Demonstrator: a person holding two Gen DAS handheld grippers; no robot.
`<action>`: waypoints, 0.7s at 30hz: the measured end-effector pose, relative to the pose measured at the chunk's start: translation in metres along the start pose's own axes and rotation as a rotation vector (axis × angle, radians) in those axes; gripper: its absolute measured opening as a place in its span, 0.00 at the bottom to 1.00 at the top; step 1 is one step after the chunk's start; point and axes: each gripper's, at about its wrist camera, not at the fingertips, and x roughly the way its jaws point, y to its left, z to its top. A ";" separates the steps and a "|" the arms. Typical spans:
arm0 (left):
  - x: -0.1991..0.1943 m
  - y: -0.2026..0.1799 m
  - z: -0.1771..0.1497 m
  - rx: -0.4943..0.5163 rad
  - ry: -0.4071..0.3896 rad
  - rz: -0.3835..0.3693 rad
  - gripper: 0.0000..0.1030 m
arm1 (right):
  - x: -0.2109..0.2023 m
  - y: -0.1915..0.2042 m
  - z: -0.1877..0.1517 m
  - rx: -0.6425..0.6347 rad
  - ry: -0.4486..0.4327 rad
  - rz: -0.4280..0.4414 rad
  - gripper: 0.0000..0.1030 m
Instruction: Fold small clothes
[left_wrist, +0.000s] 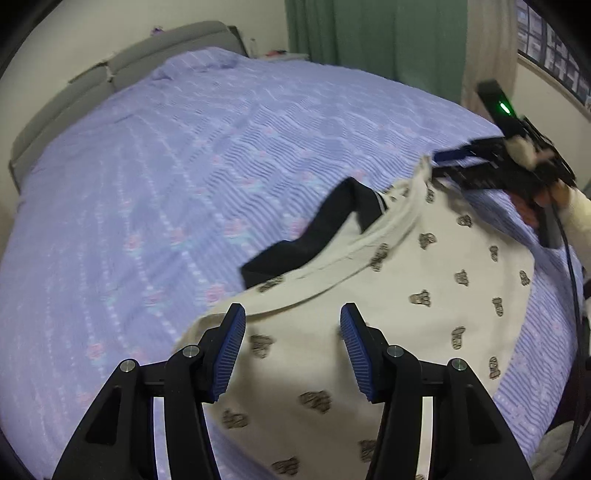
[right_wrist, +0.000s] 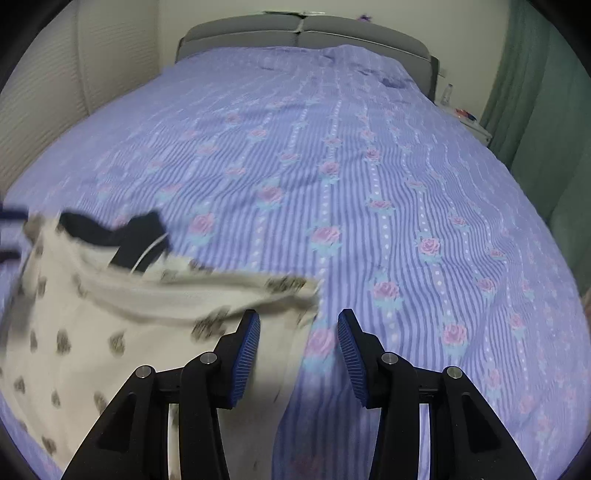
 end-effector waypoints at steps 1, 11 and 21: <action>0.003 0.000 0.000 -0.006 0.008 -0.005 0.52 | 0.004 -0.006 0.004 0.032 -0.001 0.006 0.44; 0.034 -0.013 0.018 0.078 0.037 -0.036 0.54 | -0.004 -0.032 0.008 0.175 -0.053 -0.095 0.44; 0.061 -0.022 0.044 0.094 0.047 -0.037 0.52 | -0.032 0.043 0.004 -0.184 -0.068 0.102 0.44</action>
